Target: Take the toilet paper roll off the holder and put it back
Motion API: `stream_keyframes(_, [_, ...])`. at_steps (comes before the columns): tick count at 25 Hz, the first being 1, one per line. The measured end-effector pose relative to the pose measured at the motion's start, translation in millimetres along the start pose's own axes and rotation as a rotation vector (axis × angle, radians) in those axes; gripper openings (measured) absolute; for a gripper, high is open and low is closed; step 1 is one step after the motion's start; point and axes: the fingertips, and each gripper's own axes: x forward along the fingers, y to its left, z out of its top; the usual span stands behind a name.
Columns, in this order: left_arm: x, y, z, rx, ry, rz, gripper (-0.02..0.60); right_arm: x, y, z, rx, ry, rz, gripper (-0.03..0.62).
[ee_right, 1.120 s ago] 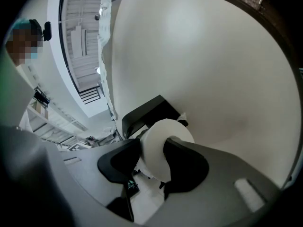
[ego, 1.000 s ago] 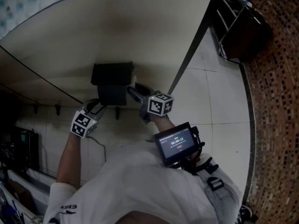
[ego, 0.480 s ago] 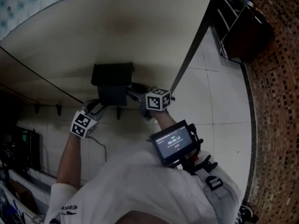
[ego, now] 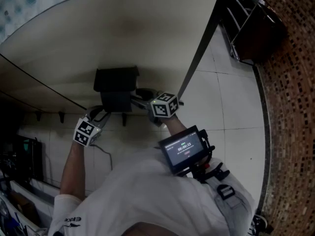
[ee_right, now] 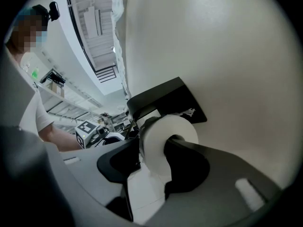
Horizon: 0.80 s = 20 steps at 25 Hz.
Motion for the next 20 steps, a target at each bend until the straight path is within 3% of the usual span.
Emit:
stream_keyframes(13, [-1, 2, -5, -0.01, 0.002, 0.009, 0.141, -20, -5, 10, -0.06, 0.0, 0.01, 0.264])
stream_keyframes(16, [0, 1, -6, -0.005, 0.017, 0.008, 0.141, -25, -10, 8, -0.102, 0.049, 0.013, 0.293])
stream_keyframes(20, [-1, 1, 0, 0.004, 0.013, 0.012, 0.141, -18, -13, -6, -0.25, 0.193, 0.001, 0.331])
